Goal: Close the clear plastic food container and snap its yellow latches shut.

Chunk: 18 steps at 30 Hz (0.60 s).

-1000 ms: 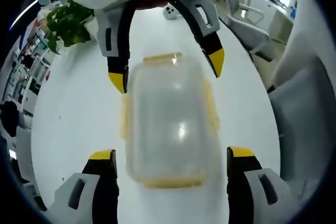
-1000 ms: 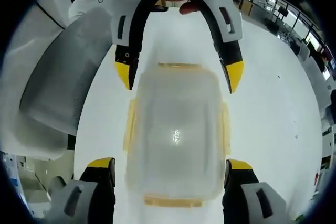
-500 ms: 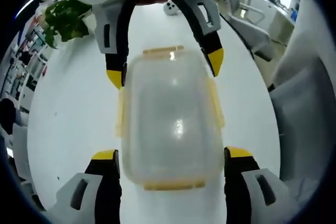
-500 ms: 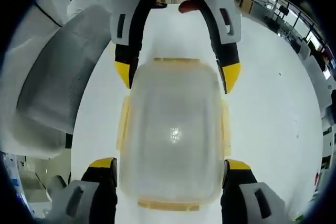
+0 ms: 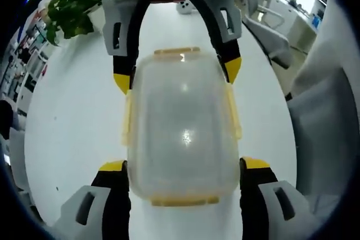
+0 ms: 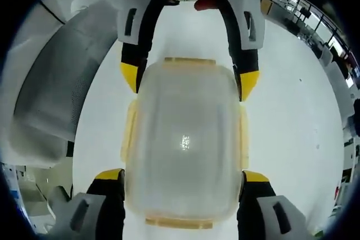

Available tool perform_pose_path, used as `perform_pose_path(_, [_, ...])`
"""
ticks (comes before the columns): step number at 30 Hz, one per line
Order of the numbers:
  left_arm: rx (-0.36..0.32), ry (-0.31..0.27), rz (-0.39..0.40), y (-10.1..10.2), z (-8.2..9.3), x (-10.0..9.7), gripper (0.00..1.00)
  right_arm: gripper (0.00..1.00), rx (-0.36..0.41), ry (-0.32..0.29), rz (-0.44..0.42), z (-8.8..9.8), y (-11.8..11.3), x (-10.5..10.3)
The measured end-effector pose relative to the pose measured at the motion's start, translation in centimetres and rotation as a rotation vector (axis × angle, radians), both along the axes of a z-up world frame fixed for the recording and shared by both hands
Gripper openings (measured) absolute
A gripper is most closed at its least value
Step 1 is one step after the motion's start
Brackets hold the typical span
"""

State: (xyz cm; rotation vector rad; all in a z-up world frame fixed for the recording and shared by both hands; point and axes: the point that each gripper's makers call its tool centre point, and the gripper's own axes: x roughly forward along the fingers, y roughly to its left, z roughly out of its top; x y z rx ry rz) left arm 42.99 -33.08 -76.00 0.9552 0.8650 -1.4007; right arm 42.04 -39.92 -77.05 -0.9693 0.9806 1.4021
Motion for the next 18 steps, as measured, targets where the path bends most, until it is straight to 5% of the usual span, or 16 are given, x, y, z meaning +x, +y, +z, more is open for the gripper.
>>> perform_pose_path(18, [-0.011, -0.021, -0.017, 0.27, 0.71, -0.1, 0.75, 0.79, 0.01, 0.016, -0.025, 0.3, 0.28, -0.22])
